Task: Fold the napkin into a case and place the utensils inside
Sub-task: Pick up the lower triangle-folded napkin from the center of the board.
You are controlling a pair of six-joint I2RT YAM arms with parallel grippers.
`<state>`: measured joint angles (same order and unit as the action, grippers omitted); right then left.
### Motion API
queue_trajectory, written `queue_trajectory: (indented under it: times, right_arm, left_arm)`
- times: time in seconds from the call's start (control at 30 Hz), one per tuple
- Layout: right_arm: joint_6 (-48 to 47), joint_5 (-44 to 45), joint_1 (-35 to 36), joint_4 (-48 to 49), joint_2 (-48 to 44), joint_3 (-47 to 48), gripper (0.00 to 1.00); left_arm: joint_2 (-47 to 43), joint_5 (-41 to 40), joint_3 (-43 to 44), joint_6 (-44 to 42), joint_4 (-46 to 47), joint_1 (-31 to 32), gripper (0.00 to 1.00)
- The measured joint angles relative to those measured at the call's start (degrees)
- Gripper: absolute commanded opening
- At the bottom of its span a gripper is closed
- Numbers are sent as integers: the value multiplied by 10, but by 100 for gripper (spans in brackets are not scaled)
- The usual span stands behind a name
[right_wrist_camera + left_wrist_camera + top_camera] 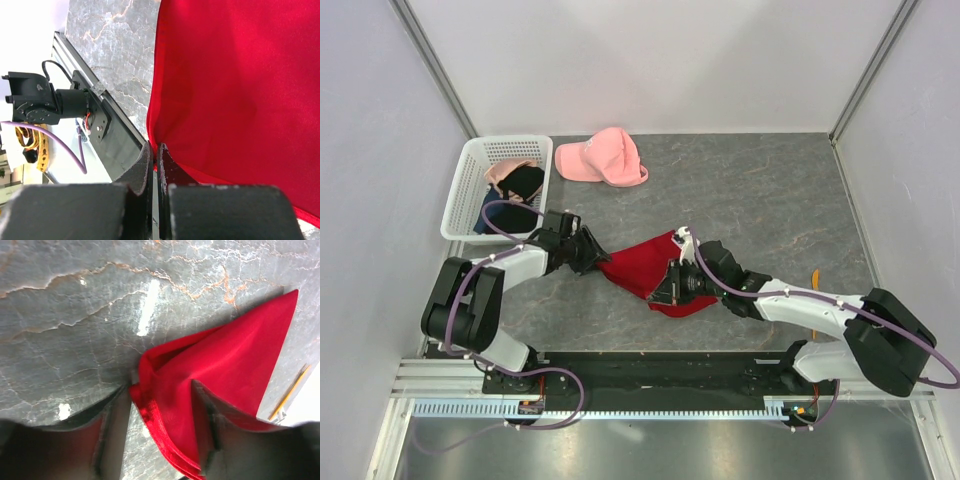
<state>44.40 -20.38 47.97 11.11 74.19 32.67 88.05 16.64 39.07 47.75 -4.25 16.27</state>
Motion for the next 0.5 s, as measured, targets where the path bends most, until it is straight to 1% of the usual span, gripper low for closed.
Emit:
queue_trajectory:
  times: [0.03,0.1,0.13,0.2,0.23,0.33,0.4,0.47,0.5]
  right_arm:
    - [0,-2,0,1,-1,-2,0]
    - [0,-7,-1,7,-2,-9,0]
    - [-1,-8,-2,7,-3,-13,0]
    - [-4,-14,-2,10,-4,-22,0]
    - [-6,-19,-2,11,-5,-28,0]
    - [-12,-35,-1,25,-4,-49,0]
    - [-11,-44,2,49,2,-62,0]
    - [-5,-53,13,87,18,-76,0]
    - [-1,-60,20,105,28,-83,0]
  left_arm:
    - [0,-5,0,1,0,1,39]
    - [-2,-19,0,0,-1,5,34]
    - [-5,-28,0,0,-3,7,28]
    - [-19,-48,0,-2,-12,12,23]
    - [-30,-59,0,-5,-22,15,17]
    - [-62,-78,6,-20,-64,23,9]
    - [-70,-85,16,-29,-88,28,8]
    - [-71,-98,31,-42,-122,35,2]
    - [-70,-112,40,-47,-140,42,2]
